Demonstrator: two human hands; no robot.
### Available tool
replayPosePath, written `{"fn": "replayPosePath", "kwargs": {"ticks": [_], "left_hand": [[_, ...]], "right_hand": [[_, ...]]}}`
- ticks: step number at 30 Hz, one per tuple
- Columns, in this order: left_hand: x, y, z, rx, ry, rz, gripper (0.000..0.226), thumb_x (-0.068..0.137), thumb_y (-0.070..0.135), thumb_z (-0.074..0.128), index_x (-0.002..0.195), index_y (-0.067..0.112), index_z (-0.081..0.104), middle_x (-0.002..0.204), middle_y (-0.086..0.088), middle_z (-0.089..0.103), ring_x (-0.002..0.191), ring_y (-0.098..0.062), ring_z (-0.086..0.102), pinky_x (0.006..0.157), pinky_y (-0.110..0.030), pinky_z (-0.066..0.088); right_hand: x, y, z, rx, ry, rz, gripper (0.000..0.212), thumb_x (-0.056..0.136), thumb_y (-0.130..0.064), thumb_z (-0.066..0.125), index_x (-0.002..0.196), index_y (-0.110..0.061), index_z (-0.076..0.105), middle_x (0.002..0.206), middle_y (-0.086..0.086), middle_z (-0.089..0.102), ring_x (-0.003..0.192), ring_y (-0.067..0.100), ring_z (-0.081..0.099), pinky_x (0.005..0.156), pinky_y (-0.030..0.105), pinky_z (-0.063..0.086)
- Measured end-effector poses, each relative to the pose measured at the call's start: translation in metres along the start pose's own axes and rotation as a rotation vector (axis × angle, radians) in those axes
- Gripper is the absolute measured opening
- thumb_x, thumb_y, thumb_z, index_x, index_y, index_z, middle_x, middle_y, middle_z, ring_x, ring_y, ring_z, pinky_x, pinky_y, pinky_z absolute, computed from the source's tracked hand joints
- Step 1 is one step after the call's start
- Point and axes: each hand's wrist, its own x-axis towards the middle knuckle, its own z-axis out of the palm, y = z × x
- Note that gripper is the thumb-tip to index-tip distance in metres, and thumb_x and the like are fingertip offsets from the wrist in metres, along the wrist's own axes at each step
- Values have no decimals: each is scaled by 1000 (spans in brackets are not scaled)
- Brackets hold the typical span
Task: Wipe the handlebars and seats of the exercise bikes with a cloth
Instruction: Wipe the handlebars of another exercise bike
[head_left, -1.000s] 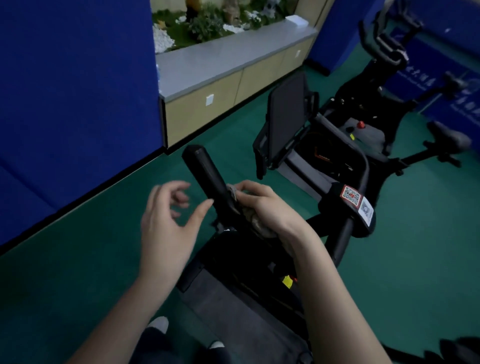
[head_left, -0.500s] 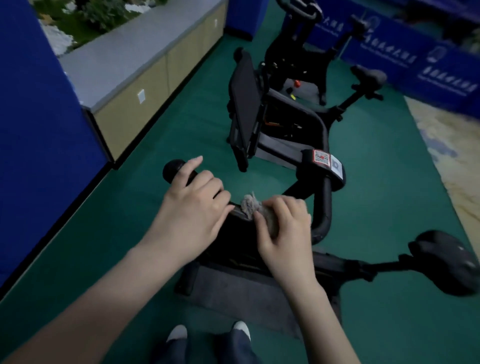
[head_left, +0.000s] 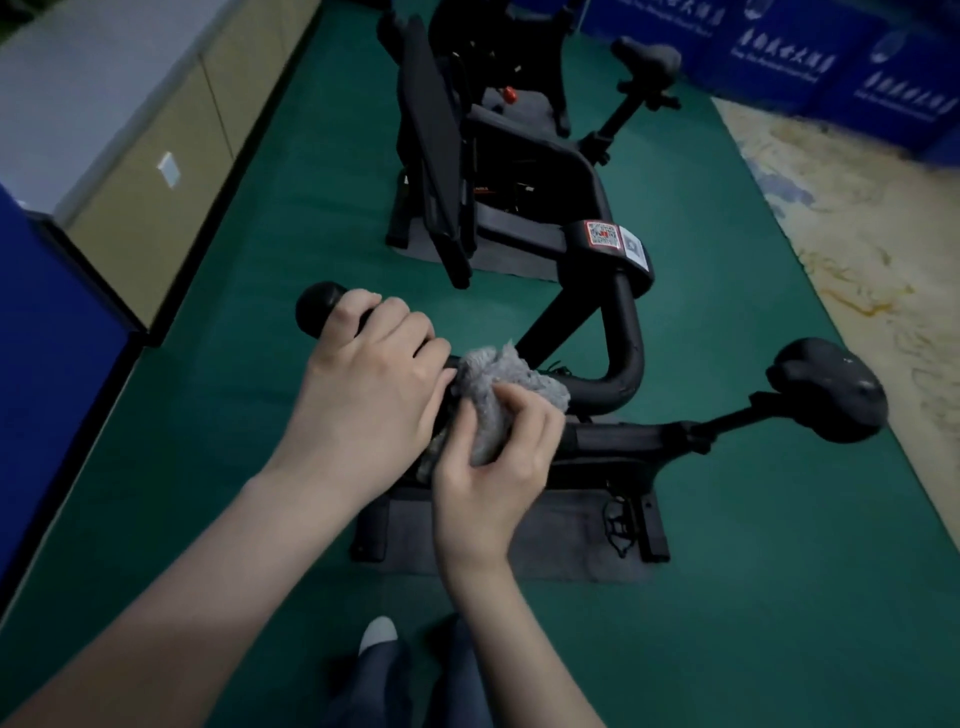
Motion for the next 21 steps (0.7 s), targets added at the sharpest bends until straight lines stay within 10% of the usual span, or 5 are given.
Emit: {"fn": "replayPosePath", "kwargs": {"ticks": [7,13,21], "left_hand": [[-2,-3,2,18,19,32,32,92,28,42,93,12,69,90,-2,64,93,-26,58,100,-36,22],[-3,-5,2,8,37,44,32,92,26,42,93,11,69,90,-2,65,93,-26,58,101,-36,22],[-3,-6,2,9,57,55,33,92,25,41,94,10,70,90,-3,66,92,-26,59,101,-37,23]], "right_hand": [[-5,3,-8,129,116,332,23,81,-7,72,96,-16,57,99,-1,60,97,8,58,87,22,45],[-33,13,-20,141,-163,672,28,77,-15,77,95,-31,64,112,-4,66,106,9,62,97,34,48],[-12,16,10,325,-232,734,6,89,-16,64,87,-10,62,82,8,67,75,17,60,80,49,52]]}}
